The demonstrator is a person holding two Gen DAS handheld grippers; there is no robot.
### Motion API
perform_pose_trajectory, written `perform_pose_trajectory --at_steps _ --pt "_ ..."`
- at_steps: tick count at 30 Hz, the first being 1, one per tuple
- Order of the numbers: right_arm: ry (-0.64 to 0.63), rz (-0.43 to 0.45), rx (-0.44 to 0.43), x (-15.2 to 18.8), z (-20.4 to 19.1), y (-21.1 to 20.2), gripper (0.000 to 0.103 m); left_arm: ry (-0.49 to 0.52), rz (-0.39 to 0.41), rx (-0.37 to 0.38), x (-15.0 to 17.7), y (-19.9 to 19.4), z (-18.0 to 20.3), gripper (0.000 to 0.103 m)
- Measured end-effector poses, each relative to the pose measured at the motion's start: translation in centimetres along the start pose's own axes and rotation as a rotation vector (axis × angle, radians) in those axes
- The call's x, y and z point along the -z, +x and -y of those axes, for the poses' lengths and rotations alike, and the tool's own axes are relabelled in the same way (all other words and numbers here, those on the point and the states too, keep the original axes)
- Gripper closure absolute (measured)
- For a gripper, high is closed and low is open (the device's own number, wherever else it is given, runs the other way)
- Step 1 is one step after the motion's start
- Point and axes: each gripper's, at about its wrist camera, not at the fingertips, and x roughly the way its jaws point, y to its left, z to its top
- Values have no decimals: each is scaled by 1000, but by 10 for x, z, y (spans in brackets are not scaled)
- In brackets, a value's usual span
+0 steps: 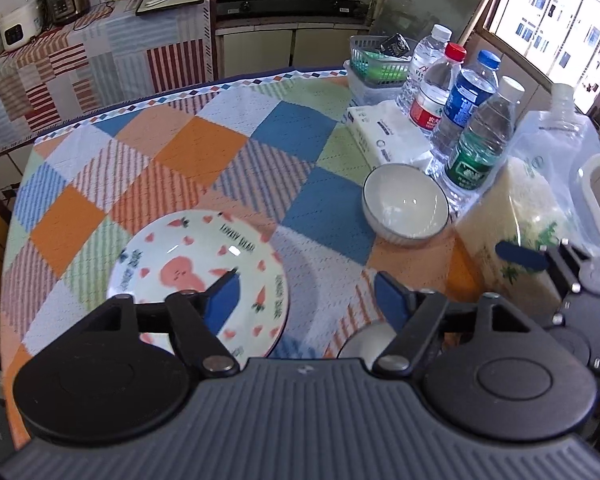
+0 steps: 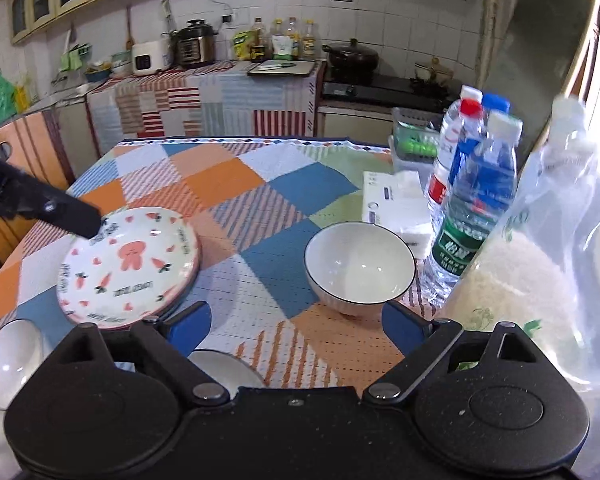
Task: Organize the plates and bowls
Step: 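Close the left tool on a white bowl rim while the right tool grips it too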
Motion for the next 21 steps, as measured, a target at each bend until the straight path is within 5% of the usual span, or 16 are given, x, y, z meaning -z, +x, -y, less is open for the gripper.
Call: perform_pose_trajectory --at_steps 7,17,21 --pt "134 -30 -13 13 19 51 9 10 -16 40 -20 87 21 23" --pt "41 -65 39 22 8 102 9 -91 -85 83 -27 174 33 26" --pt "77 -77 53 21 15 117 9 -133 -126 102 -33 194 31 36"
